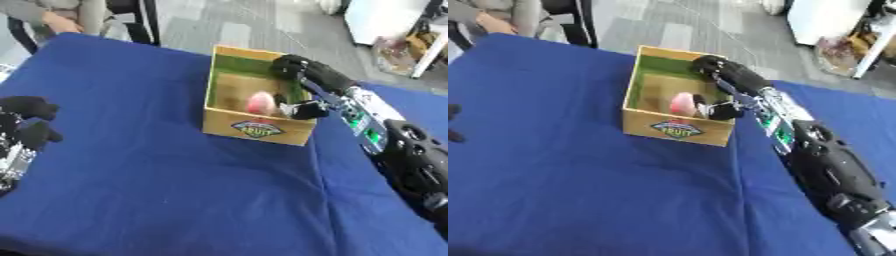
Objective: Pick up objects on the table and place them in the box.
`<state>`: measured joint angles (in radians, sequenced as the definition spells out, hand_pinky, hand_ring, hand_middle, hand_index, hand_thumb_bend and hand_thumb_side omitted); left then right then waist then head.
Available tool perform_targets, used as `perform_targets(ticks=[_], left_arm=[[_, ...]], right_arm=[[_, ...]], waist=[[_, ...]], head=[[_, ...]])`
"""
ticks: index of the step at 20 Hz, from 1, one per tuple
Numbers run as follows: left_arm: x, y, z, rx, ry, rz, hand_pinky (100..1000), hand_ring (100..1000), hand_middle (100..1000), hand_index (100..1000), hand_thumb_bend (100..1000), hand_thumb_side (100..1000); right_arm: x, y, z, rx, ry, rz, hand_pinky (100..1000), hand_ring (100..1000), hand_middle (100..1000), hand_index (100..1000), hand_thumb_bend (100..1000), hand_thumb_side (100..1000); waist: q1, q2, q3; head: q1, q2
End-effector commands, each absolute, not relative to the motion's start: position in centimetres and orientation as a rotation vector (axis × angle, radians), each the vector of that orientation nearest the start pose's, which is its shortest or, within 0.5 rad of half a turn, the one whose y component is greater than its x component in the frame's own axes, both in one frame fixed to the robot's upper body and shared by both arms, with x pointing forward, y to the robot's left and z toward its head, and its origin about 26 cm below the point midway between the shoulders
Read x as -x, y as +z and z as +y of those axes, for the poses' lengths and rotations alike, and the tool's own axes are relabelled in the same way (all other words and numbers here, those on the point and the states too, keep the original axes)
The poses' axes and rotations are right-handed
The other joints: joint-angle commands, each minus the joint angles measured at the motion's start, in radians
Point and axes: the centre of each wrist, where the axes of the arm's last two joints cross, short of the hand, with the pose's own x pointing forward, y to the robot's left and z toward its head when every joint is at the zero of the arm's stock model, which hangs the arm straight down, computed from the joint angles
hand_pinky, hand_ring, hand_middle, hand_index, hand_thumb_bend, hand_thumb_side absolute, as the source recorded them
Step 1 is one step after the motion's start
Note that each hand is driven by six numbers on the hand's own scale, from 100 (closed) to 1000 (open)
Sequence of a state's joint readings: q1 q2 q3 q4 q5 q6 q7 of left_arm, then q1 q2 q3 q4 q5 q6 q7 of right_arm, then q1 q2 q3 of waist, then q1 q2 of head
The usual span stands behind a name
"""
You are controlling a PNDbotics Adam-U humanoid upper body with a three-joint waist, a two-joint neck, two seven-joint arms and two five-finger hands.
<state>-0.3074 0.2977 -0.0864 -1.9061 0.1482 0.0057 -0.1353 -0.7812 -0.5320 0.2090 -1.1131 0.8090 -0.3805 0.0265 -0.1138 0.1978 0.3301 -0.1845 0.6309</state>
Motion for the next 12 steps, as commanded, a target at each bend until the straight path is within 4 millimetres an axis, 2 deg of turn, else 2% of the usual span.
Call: perform_targets(ticks=[1,3,6,9,12], left_arm=[[-31.2,17.6,24.5,0.132,-0.46,-2.143,571,790,569,724,400,391],[-31.2,17.2,24.9,0.106,-0.44,-2.133,571,791,569,724,401,392],[-31.1,16.5,25.6,0.065,-0.405,-2.119,571,795,570,722,404,393],[-31.0,15.9,26.2,0.028,-0.37,-2.105,571,800,572,721,407,396],[-30.9,15.5,26.6,-0.001,-0.341,-2.092,571,801,574,720,409,398]], right_arm=[[-43.9,20.6,-30.0,0.991,1.411,-1.961,796,1000,888,917,100,259],[-43.3,21.0,-29.8,0.975,1.378,-2.013,778,1000,873,906,100,229],[-42.1,20.6,-29.1,0.925,1.301,-2.082,743,1000,835,879,100,200],[-40.7,19.6,-28.5,0.877,1.168,-2.141,683,1000,771,811,100,198],[-39.2,18.2,-27.9,0.823,1.008,-2.177,672,1000,761,801,100,203]], waist=[[0.011,-0.021,-0.018],[0.015,-0.024,-0.043],[0.022,-0.031,-0.086],[0.026,-0.035,-0.125],[0.027,-0.038,-0.162]], head=[[0.019,0.005],[0.035,0.011],[0.065,0.021],[0.091,0.031],[0.116,0.042]])
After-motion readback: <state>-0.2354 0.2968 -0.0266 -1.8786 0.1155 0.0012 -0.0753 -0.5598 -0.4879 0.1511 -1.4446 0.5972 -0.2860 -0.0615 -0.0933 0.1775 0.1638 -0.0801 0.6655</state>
